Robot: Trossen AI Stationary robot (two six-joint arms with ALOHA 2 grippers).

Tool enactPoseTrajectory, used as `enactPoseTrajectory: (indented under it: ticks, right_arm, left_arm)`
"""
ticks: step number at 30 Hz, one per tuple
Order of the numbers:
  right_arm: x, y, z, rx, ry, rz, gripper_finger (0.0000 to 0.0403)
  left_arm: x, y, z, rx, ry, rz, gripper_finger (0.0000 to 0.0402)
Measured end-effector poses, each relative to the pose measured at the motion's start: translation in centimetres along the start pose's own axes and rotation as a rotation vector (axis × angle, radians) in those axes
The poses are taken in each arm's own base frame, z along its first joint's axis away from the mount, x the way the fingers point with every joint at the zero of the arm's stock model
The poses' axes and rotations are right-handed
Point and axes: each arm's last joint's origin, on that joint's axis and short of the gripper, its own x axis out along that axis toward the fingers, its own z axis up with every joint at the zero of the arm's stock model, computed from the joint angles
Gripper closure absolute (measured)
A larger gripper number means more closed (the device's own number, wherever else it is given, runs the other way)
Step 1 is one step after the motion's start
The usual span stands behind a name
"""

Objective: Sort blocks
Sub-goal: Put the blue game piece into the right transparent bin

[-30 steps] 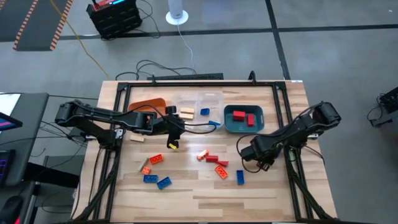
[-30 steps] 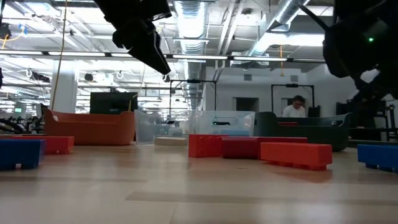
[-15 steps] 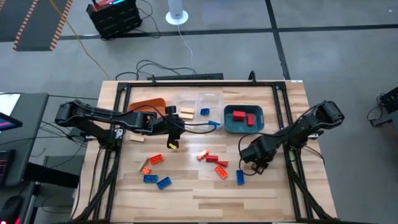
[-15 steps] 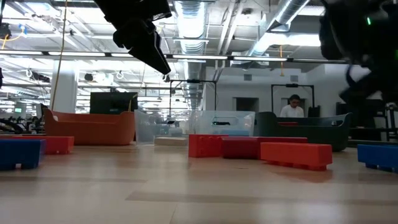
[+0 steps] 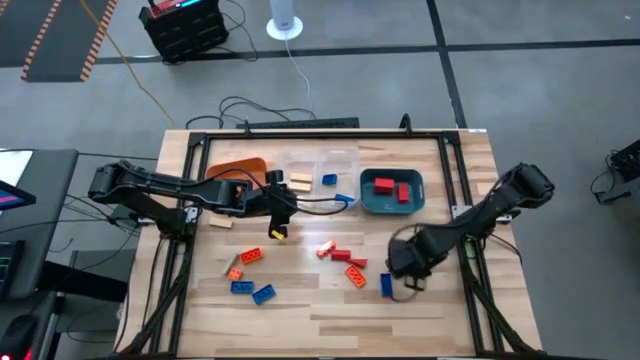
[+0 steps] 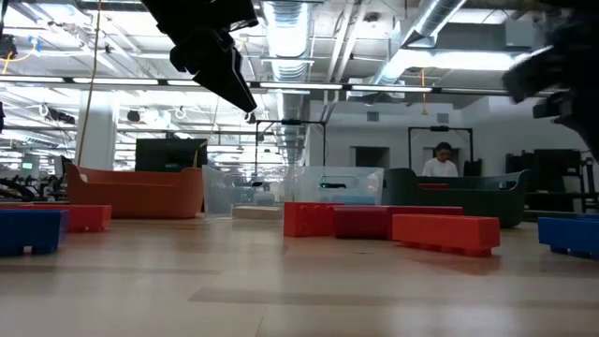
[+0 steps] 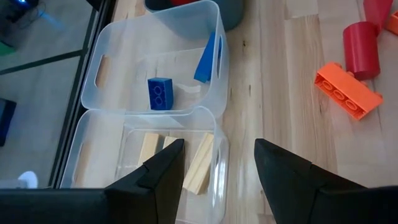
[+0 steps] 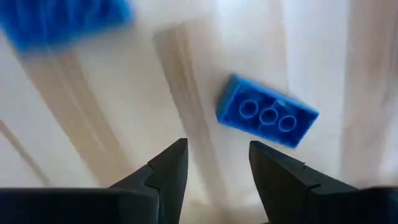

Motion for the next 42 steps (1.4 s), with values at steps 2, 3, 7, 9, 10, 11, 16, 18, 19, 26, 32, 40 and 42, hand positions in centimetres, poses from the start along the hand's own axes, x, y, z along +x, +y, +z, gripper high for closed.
enactPoseTrajectory:
  ticks: [2,3,7,9,10,11,16,18,19,26,32,40,42]
  right_arm:
    - [0.5,0.4,-0.8,-0.156,-0.007,-0.048,0.02]
    - [0.6,0.5,-1.1,-0.215,-0.008,-0.064,0.0198]
    - [0.9,0.5,-1.3,-0.296,-0.007,-0.077,0.0183]
    - [0.9,0.5,-1.0,-0.304,-0.018,-0.068,0.017]
    - [0.9,0.4,-0.9,-0.309,-0.024,-0.062,0.0162]
    - [0.9,0.4,-0.7,-0.32,-0.031,-0.057,0.0155]
    - [0.9,0.1,-0.2,-0.44,-0.05,-0.064,0.0126]
    - [1.0,0.0,-0.1,-0.521,-0.035,-0.072,0.0122]
    - [1.0,0.0,-0.2,-0.57,-0.03,-0.075,0.0122]
    - [1.4,-0.1,-0.2,-0.814,-0.022,-0.116,0.0121]
    - [4.1,-0.8,-0.3,-0.856,0.037,-0.132,0.0121]
    - [5.4,-1.4,0.0,-0.827,0.043,-0.114,0.0161]
    - [5.5,-1.5,0.1,-0.821,0.04,-0.107,0.0198]
  left_arm:
    - [0.0,0.0,0.0,0.0,0.0,0.0,0.0212]
    - [0.0,0.0,0.0,0.0,0.0,0.0,0.0212]
    - [0.0,0.0,0.0,0.002,-0.001,0.0,0.0212]
    - [0.0,0.0,0.1,0.009,-0.007,0.002,0.0212]
    - [0.0,0.1,0.1,0.009,-0.013,0.003,0.0212]
    - [0.0,0.1,0.2,0.01,-0.016,0.005,0.0212]
    - [0.0,0.1,0.2,0.005,-0.025,0.006,0.0212]
    - [0.0,0.1,0.2,0.002,-0.018,0.005,0.0212]
    - [0.0,0.1,0.1,0.004,-0.012,0.003,0.0212]
    - [0.0,0.0,0.0,0.004,0.002,0.0,0.0212]
    - [0.0,0.0,-0.1,-0.009,0.01,-0.002,0.0212]
    - [0.0,0.0,-0.2,-0.016,0.018,-0.003,0.0212]
    - [0.0,0.0,-0.2,-0.02,0.019,-0.004,0.0212]
